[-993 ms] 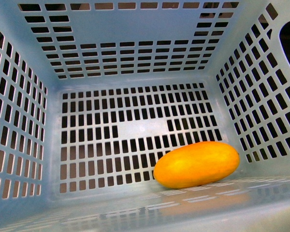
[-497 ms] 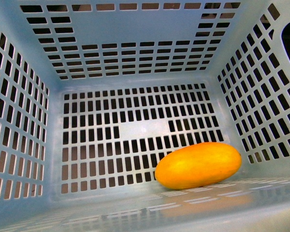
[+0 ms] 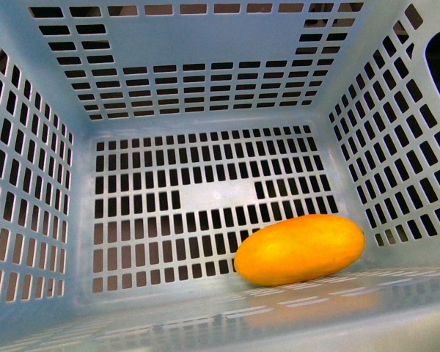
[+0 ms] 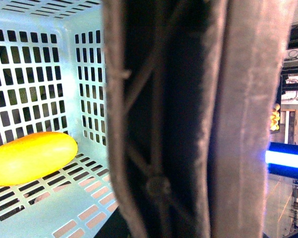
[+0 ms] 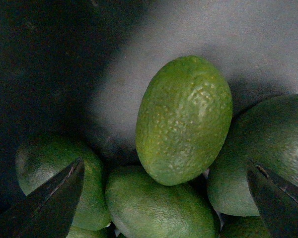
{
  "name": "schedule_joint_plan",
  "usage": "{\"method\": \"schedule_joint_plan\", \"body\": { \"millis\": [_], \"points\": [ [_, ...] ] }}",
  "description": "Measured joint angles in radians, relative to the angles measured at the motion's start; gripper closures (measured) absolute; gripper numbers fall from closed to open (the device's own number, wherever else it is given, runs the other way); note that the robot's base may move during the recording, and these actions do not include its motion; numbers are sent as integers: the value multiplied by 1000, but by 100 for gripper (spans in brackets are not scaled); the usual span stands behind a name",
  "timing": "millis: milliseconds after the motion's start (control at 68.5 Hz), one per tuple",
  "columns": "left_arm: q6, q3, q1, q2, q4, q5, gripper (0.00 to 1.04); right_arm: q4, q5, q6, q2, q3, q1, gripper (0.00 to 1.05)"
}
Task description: Pick mango and avocado into basket
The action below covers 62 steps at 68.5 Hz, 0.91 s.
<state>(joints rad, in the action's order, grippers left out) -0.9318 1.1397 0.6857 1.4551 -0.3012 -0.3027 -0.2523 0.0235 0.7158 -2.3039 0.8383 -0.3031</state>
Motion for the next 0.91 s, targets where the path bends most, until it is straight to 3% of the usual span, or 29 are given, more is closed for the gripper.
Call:
{"method": "schedule_joint_plan", "body": {
  "millis": [905],
  "points": [
    [0, 0, 0, 0, 0, -1, 91, 53, -25, 3, -134, 158, -6, 9]
  ]
}}
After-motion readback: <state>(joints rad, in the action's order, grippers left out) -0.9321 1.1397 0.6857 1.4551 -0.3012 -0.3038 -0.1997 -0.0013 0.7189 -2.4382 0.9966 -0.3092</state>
